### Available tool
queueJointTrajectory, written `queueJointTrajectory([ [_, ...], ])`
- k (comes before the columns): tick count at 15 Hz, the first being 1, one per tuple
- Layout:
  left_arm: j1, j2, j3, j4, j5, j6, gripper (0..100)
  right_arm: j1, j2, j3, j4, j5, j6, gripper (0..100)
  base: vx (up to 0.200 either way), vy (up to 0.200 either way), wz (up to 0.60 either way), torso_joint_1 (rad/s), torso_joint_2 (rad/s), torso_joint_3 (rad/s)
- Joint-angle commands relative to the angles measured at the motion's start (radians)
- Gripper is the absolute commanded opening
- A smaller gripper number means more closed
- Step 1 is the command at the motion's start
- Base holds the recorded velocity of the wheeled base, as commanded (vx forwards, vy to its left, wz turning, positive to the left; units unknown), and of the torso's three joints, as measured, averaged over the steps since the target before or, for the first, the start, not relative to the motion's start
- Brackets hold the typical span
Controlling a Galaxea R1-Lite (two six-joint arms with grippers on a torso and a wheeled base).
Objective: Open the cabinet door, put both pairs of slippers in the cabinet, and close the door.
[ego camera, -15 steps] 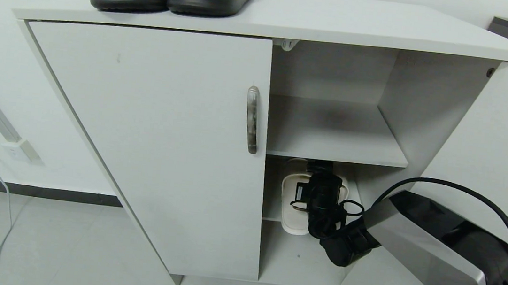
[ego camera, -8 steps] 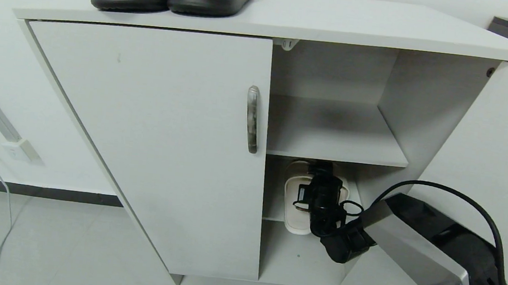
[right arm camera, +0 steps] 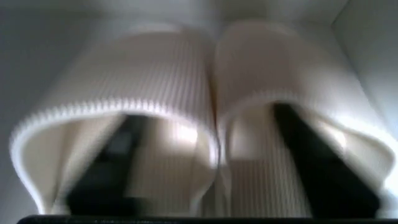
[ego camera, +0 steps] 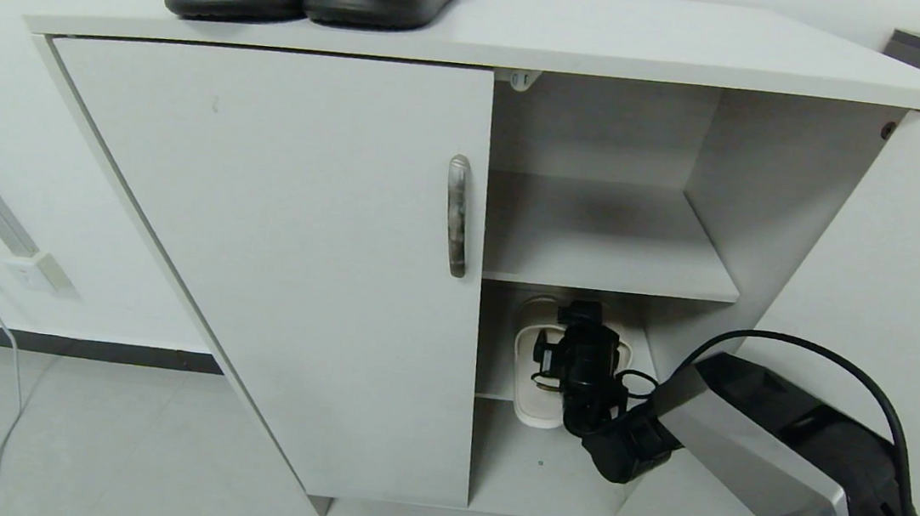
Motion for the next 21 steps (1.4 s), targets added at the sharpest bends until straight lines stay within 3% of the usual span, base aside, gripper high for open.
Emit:
queueJointTrajectory([
  [1,0.000,0.000,0.000,0.000,0.000,0.000,0,0.020,-0.056,0.073,-0.008,0.000,0.000,100,0.000,0.000,0.00,0.000,0.00,0.000],
  [5,0.000,0.000,0.000,0.000,0.000,0.001,0,0.060,-0.190,0.286,-0.068,-0.010,0.002,100,0.000,0.000,0.00,0.000,0.00,0.000],
  [7,0.000,0.000,0.000,0.000,0.000,0.001,0,0.109,-0.300,0.485,-0.148,-0.029,0.002,100,0.000,0.000,0.00,0.000,0.00,0.000],
  [11,0.000,0.000,0.000,0.000,0.000,0.001,0,0.195,-0.449,0.741,-0.189,-0.101,0.017,100,0.000,0.000,0.00,0.000,0.00,0.000],
  [17,0.000,0.000,0.000,0.000,-0.001,0.001,0,0.208,-0.454,0.798,-0.258,-0.102,0.029,100,0.000,0.000,0.00,0.000,0.00,0.000],
  [21,0.000,0.000,0.000,0.000,-0.001,0.000,0,0.213,-0.457,0.801,-0.258,-0.102,0.031,100,-0.200,0.000,0.00,0.004,0.01,0.004],
])
